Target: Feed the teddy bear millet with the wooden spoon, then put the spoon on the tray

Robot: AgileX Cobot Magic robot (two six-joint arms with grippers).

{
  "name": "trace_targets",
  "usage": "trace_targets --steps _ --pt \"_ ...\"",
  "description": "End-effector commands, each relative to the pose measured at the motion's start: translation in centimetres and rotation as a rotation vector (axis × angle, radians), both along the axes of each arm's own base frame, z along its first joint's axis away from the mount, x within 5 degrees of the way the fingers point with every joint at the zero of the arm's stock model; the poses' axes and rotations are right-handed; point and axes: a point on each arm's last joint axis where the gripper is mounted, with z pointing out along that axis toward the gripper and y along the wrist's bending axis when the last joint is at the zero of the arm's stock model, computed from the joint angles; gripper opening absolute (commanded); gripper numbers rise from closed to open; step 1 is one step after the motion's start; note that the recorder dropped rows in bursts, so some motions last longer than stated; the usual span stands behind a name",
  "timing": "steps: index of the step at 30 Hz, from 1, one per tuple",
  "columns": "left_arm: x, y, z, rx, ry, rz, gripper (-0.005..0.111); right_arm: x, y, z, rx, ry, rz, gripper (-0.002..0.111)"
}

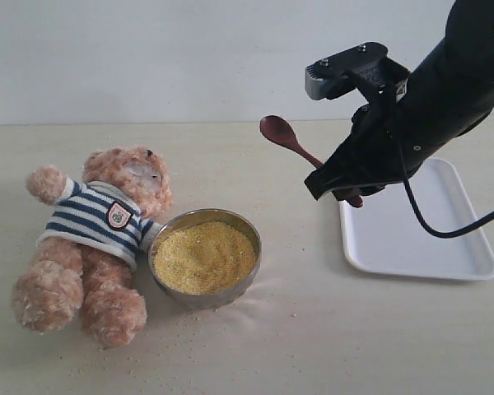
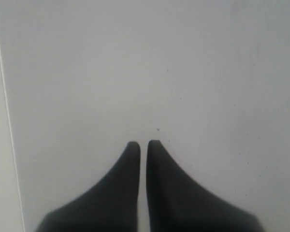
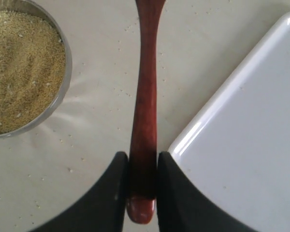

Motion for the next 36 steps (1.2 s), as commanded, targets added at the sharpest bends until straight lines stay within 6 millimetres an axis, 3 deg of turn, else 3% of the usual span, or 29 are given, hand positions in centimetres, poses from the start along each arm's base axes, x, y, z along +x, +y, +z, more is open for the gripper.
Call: trace_targets --steps 1,3,6,8,11,13,16,20,22,27,36 --pt "2.1 0.7 -5.3 -0.078 0.065 0.027 0.005 0.1 -0.3 0.2 -0.004 -0.018 0.010 0.000" --pt "2.1 1.1 -8.6 -0.093 0.065 0.073 0.005 0.1 -0.3 0.2 -0.006 -0.020 0.014 0.000" --pt "-0.2 1.0 -13.0 -0.116 0.060 0.080 0.005 0.1 -0.3 0.2 -0.005 -0.019 0.013 0.000" --pt "-2.3 0.5 -14.4 -0.130 0.050 0.041 0.005 0.1 -0.3 0.2 -0.004 -0.020 0.013 0.000" --pt "-6.0 -0.1 -14.9 -0.176 -0.060 -0.019 0.005 0.1 -0.3 0.2 -0.004 -0.020 0.013 0.000" --pt "-7.0 -0.3 -15.6 -0.179 -0.100 -0.028 0.005 0.0 -0.2 0.3 0.007 -0.015 0.008 0.000" --pt "-6.1 -0.1 -17.1 -0.129 -0.055 0.007 0.005 0.0 -0.1 0.3 0.027 -0.004 -0.001 0.000" --pt "-4.8 -0.1 -19.9 0.132 0.078 0.102 0.005 -0.1 -0.1 0.2 0.026 0.004 0.003 0.000" --pt "-4.2 0.0 -21.3 0.183 0.127 0.117 0.005 -0.1 -0.1 0.2 0.023 0.007 0.006 0.000" --pt "-3.3 0.1 -24.0 0.180 0.209 0.110 0.005 -0.2 -0.1 0.2 0.018 0.009 0.013 0.000" --pt "-2.7 0.1 -26.9 0.140 0.300 0.089 0.005 -0.1 -0.1 0.2 0.017 0.005 0.014 0.000"
